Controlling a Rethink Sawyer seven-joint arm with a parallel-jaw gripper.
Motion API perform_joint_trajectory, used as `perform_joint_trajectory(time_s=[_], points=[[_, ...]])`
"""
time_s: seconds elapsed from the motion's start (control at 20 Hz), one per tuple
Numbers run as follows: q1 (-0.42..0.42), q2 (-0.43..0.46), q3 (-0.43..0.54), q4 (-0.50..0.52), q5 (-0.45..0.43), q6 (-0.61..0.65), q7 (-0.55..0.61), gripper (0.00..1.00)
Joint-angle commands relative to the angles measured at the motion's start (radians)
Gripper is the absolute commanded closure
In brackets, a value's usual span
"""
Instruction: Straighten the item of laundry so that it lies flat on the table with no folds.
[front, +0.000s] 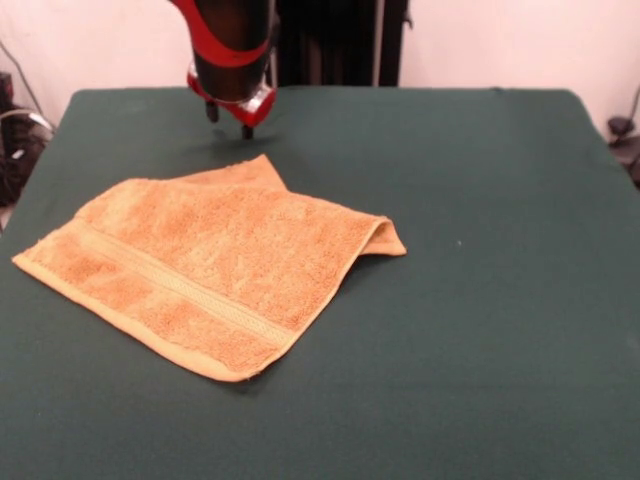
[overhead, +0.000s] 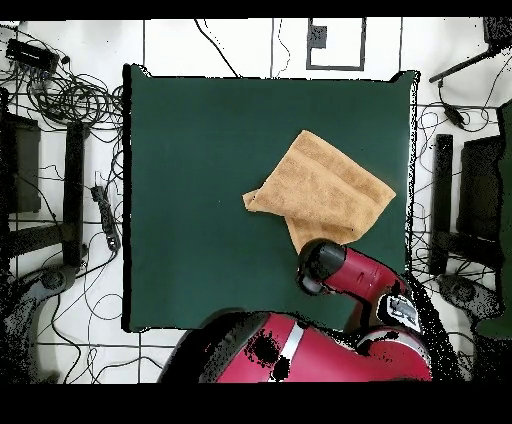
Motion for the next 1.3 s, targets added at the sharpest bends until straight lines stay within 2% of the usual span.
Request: perform_joint_trajectory(time_s=[0.05, 0.8, 1.3], points=[[0.038, -0.024, 0.207, -0.184, 0.030, 0.006, 0.043, 0.00], [0.041, -0.034, 0.213, -0.191, 0.015, 0.024, 0.079, 0.00], [0.035, -0.042, 0.225, -0.126, 0.048, -0.010, 0.148, 0.00]])
